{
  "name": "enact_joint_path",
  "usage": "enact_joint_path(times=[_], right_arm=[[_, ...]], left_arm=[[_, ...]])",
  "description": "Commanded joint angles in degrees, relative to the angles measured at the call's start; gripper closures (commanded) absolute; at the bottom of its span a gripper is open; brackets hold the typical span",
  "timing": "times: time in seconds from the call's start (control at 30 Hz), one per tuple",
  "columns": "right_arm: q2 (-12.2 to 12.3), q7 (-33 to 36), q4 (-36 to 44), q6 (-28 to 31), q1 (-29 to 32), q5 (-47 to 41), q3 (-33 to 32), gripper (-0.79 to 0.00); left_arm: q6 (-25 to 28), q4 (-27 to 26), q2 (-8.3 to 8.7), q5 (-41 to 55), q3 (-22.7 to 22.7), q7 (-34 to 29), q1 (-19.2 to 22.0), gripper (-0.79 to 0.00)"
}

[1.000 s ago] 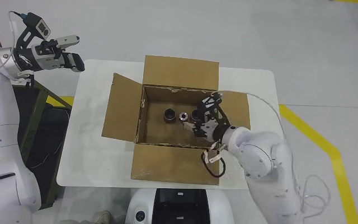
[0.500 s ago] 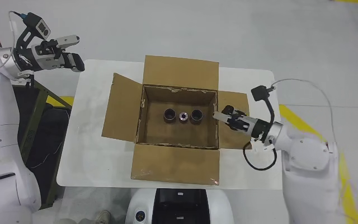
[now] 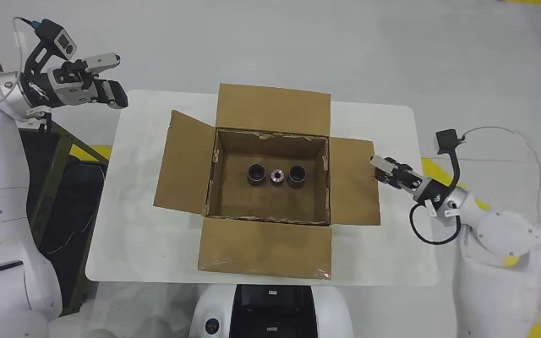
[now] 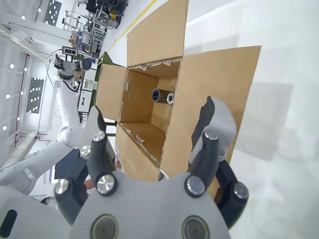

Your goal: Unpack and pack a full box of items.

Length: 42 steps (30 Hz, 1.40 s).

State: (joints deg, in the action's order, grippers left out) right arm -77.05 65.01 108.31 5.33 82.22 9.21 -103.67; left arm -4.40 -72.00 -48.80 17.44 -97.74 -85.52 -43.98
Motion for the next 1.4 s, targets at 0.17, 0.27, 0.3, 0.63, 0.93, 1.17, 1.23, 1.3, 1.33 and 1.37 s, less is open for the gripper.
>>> enact_joint_path(times=[0.17, 0.27, 0.3, 0.63, 0.93, 1.17, 1.23, 1.3, 1.33, 1.37], right_arm=[[1.06, -1.15, -0.78, -0.15, 0.18, 1.29, -1.29, -0.785], [1.17, -1.25, -0.55, -0.31, 0.21, 2.14, -1.28, -0.785], [1.17, -1.25, -0.55, -0.31, 0.21, 2.14, -1.28, -0.785], [1.17, -1.25, -0.55, -0.31, 0.21, 2.14, -1.28, -0.785], [1.17, -1.25, -0.55, -0.31, 0.21, 2.14, -1.28, -0.785], [1.17, -1.25, -0.55, -0.31, 0.21, 2.14, -1.28, -0.785], [1.17, -1.25, -0.55, -0.31, 0.21, 2.14, -1.28, -0.785], [1.17, -1.25, -0.55, -0.31, 0.21, 2.14, -1.28, -0.785], [1.17, -1.25, -0.55, -0.31, 0.21, 2.14, -1.28, -0.785], [1.17, -1.25, -0.55, -0.31, 0.21, 2.14, -1.28, -0.785]], left_arm=[[0.0, 0.0, 0.0, 0.0, 0.0, 0.0, 0.0, -0.785], [0.0, 0.0, 0.0, 0.0, 0.0, 0.0, 0.0, -0.785], [0.0, 0.0, 0.0, 0.0, 0.0, 0.0, 0.0, -0.785], [0.0, 0.0, 0.0, 0.0, 0.0, 0.0, 0.0, -0.785], [-0.3, -0.87, -0.37, 1.66, 4.04, 3.49, -4.18, -0.785], [3.91, 0.07, -0.95, 3.15, 8.3, 6.29, -7.1, -0.785], [4.77, 0.13, -1.21, 4.34, 9.54, 6.93, -7.44, -0.785], [5.21, 0.21, -1.48, 5.88, 10.78, 7.17, -7.37, -0.785], [5.32, 0.32, -1.61, 6.67, 11.37, 7.25, -7.21, -0.785], [5.46, 0.37, -1.73, 7.31, 11.91, 7.33, -6.96, -0.785]])
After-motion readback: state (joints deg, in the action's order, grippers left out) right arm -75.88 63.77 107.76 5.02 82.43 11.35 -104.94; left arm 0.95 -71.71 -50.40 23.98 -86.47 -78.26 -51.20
